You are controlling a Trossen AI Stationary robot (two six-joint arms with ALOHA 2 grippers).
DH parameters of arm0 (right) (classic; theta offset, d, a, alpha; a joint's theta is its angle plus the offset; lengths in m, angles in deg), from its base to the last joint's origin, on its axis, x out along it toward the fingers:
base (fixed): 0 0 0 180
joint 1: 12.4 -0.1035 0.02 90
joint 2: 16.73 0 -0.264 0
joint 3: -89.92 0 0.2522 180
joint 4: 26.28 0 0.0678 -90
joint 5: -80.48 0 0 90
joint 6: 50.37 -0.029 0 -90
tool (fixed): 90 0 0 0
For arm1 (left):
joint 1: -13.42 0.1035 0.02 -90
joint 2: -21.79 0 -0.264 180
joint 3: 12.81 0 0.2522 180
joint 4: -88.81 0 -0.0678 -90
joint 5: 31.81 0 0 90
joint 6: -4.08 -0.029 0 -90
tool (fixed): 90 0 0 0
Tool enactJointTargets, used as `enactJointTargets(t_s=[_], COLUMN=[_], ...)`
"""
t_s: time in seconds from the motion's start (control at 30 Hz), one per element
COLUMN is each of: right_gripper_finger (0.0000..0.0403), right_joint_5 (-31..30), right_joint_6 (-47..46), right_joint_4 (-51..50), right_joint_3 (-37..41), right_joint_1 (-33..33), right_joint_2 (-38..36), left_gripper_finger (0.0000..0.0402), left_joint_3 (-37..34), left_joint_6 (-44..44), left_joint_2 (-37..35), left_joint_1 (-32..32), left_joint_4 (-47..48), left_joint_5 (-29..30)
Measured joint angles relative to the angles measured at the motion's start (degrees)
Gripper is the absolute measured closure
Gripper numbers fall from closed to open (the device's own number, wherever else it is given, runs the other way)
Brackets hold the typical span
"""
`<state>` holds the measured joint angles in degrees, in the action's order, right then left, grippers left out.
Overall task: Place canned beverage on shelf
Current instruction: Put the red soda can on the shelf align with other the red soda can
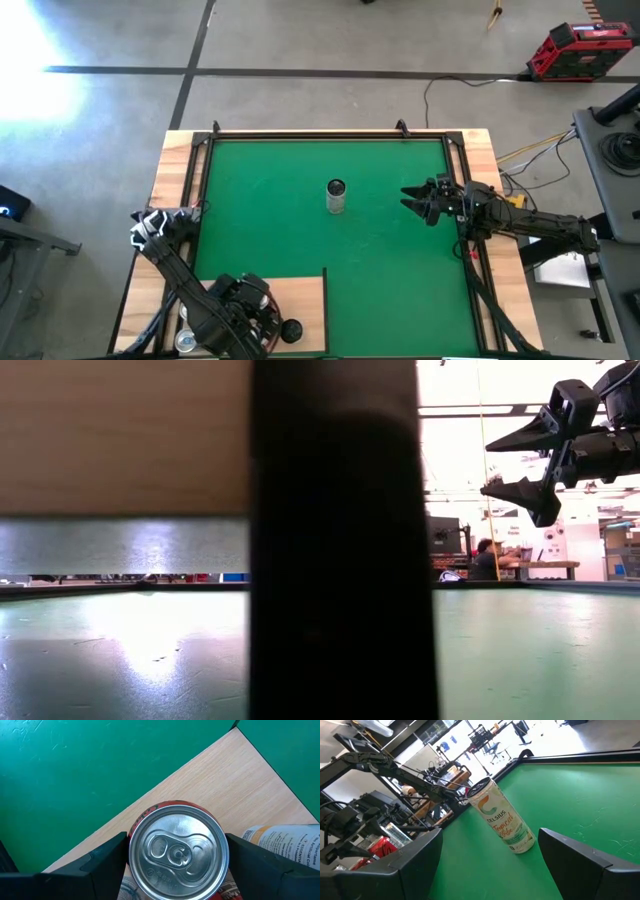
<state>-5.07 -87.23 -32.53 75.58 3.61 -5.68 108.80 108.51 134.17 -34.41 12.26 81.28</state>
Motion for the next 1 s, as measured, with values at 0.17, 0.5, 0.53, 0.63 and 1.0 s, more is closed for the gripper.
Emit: enactJointTargets(t_s=[0.17,0.5,0.53,0.63,1.0], right_gripper_finger=[0.0085,0.0085,0.0085,0.0085,0.0085], right_joint_5=[0.0,0.0,0.0,0.0,0.0], right_joint_6=[0.0,0.0,0.0,0.0,0.0], right_joint_4=[0.0,0.0,0.0,0.0,0.0], right_joint_3=[0.0,0.0,0.0,0.0,0.0], right_joint_1=[0.0,0.0,0.0,0.0,0.0], right_joint_2=[0.0,0.0,0.0,0.0,0.0], left_gripper_finger=[0.0105,0.009,0.0089,0.0089,0.0088], left_joint_3=[0.0,-1.1,-1.5,-2.1,-2.3], left_joint_6=[-0.4,-0.4,-0.4,-0.4,-0.4], left_joint_2=[0.0,0.0,0.0,0.0,0.0], left_joint_1=[0.0,-0.1,-0.1,-0.1,-0.1], left_joint_4=[0.0,-0.7,-1.1,-1.4,-1.8], left_joint_5=[0.0,-0.1,-0.1,-0.2,-0.3])
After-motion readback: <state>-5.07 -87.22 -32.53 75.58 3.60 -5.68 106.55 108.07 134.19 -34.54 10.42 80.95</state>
